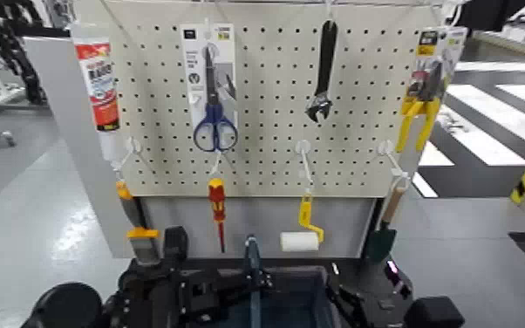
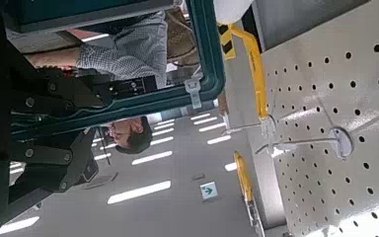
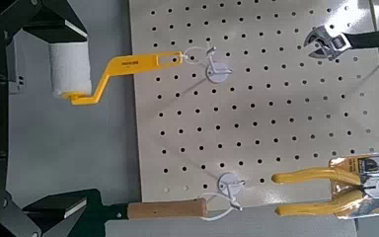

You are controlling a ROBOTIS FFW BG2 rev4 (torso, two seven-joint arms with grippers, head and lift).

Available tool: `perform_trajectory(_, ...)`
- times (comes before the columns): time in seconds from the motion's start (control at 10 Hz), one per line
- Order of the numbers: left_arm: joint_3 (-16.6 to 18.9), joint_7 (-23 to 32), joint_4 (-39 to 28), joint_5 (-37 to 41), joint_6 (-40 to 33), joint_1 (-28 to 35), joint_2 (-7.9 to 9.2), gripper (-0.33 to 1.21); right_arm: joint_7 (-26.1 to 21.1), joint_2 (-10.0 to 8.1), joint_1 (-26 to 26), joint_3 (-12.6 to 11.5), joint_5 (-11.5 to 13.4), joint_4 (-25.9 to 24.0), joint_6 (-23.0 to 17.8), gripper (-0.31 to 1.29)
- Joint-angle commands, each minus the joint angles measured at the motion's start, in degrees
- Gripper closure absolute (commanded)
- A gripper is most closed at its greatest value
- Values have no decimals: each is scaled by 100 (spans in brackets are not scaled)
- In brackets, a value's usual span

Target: Place the crate on the table.

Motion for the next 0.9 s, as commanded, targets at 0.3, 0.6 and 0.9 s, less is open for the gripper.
perform_trajectory(0.3, -32, -98, 253, -100, -91, -141, 2, 119, 3, 0, -9, 10, -12, 0, -10, 14)
perform_trajectory(0.6, -191, -273, 490, -197, -108, -299, 2, 119, 3, 0, -9, 10, -20, 0, -27, 14)
perform_trajectory(0.9, -340, -361, 701, -294, -117, -448, 11, 119, 3, -9, -17, 18, -29, 35, -71, 14)
